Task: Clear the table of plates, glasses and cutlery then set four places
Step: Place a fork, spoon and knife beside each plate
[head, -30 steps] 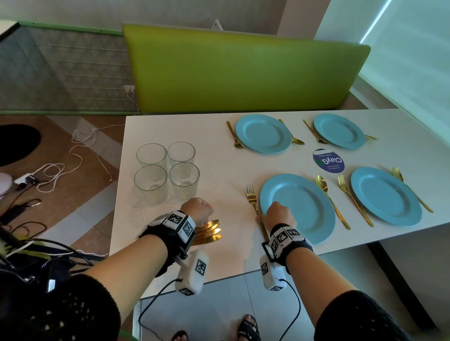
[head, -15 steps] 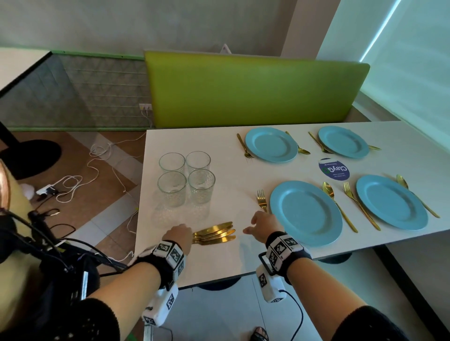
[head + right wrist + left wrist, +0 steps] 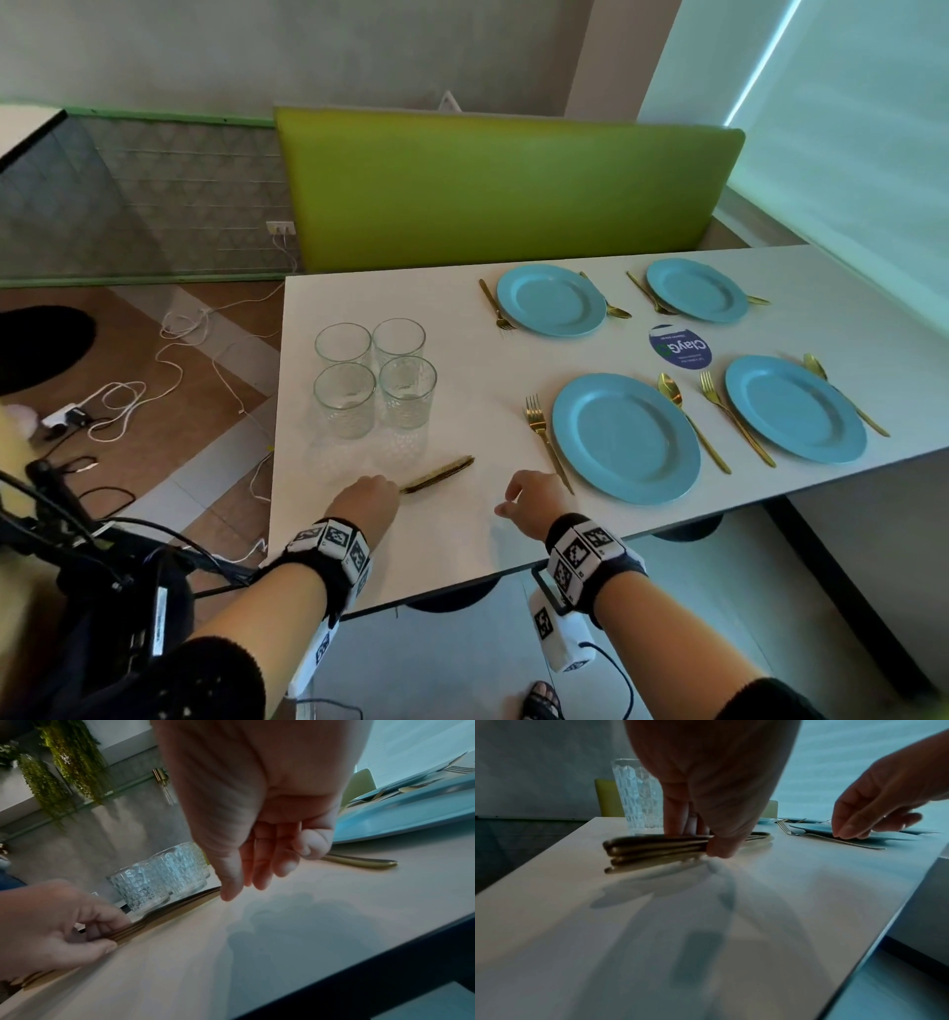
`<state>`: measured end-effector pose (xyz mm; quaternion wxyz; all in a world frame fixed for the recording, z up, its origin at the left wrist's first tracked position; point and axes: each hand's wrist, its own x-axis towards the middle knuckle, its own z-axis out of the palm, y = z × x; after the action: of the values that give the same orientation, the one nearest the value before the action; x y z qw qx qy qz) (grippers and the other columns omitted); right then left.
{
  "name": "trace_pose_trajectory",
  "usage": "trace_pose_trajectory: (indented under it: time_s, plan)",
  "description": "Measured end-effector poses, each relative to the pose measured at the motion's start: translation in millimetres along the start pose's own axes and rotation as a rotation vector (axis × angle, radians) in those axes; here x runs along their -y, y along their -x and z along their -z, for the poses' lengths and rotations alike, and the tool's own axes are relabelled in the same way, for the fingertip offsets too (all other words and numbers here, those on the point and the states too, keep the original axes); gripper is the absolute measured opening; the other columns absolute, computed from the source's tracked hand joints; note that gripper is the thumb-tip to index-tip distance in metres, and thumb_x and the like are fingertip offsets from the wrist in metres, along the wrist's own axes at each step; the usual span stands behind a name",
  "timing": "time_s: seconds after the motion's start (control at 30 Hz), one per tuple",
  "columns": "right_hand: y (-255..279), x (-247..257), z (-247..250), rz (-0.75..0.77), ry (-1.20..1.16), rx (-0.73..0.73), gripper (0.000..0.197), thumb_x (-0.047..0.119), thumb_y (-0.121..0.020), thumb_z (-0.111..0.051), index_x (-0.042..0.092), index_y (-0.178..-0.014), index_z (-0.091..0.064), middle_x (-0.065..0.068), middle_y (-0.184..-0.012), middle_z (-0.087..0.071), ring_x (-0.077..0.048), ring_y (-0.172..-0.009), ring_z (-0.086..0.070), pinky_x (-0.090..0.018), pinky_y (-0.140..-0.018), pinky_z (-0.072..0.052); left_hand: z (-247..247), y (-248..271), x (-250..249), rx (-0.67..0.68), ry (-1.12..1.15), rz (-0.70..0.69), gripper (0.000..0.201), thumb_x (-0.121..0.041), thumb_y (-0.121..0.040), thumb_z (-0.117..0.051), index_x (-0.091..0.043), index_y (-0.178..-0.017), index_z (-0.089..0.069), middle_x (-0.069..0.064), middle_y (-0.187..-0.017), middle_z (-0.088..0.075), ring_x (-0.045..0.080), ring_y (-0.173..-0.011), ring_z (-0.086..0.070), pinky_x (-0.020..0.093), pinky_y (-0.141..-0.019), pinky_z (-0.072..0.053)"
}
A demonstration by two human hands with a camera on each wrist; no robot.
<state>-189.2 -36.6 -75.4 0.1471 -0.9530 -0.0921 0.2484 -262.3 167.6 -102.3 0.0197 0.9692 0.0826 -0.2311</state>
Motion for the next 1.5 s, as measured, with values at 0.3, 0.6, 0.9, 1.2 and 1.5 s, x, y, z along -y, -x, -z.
trace_pose_trajectory:
  time_s: [0.3,0.6,0.9,1.2,1.5]
  plan:
    - [-10,11,5,0.028,-0.218,0.066,0.02,0.039,-0.084,-0.064,0.02,-0.089,-0.063,0.0,-0.097,-0.068,-0.012,-0.079,-0.063,-0.025,-0.069,-0.054,43,-14,-20,-0.044,0.553,0.099,0.028,-0.015,-0.085,-0.055,-0.014,-0.057,-0.049,0.004,-0.061,-0.049,0.023,-0.076,-0.051,0.025,-0.054,-0.032]
    - [-18,23,26,0.013,-0.707,0.03,0.021,0.026,-0.092,-0.056,0.023,-0.072,-0.058,0.006,-0.07,-0.063,-0.008,-0.054,-0.054,-0.019,-0.049,-0.041,60,-30,-64,0.087,1.209,0.01,0.009,-0.011,-0.086,-0.06,-0.015,-0.08,-0.065,0.009,-0.083,-0.067,0.023,-0.078,-0.064,0.037,-0.084,-0.055]
    - [-33,1,26,-0.092,-0.502,-0.052,0.027,0.027,-0.088,-0.062,0.022,-0.062,-0.059,0.0,-0.076,-0.065,-0.012,-0.06,-0.054,-0.024,-0.062,-0.05,67,-39,-72,-0.012,1.148,0.203,0.011,-0.006,-0.087,-0.056,-0.005,-0.087,-0.067,0.01,-0.084,-0.068,0.017,-0.065,-0.064,0.021,-0.061,-0.053]
    - [-50,-11,17,-0.206,-0.28,-0.081,0.02,0.027,-0.084,-0.068,0.011,-0.095,-0.073,-0.008,-0.101,-0.072,-0.022,-0.094,-0.065,-0.029,-0.082,-0.052,86,-44,-64,-0.109,1.216,0.247,0.023,0.0,-0.09,-0.05,0.008,-0.108,-0.061,0.001,-0.061,-0.049,0.004,-0.039,-0.056,0.007,-0.029,-0.034]
    - [-65,-9,21,-0.249,-0.167,-0.19,0.02,0.027,-0.083,-0.066,0.014,-0.097,-0.073,-0.009,-0.101,-0.071,-0.027,-0.094,-0.066,-0.028,-0.077,-0.05,81,-49,-62,-0.104,1.142,0.231,0.02,-0.008,-0.091,-0.05,-0.001,-0.104,-0.065,-0.003,-0.065,-0.053,0.001,-0.05,-0.045,0.001,-0.036,-0.035]
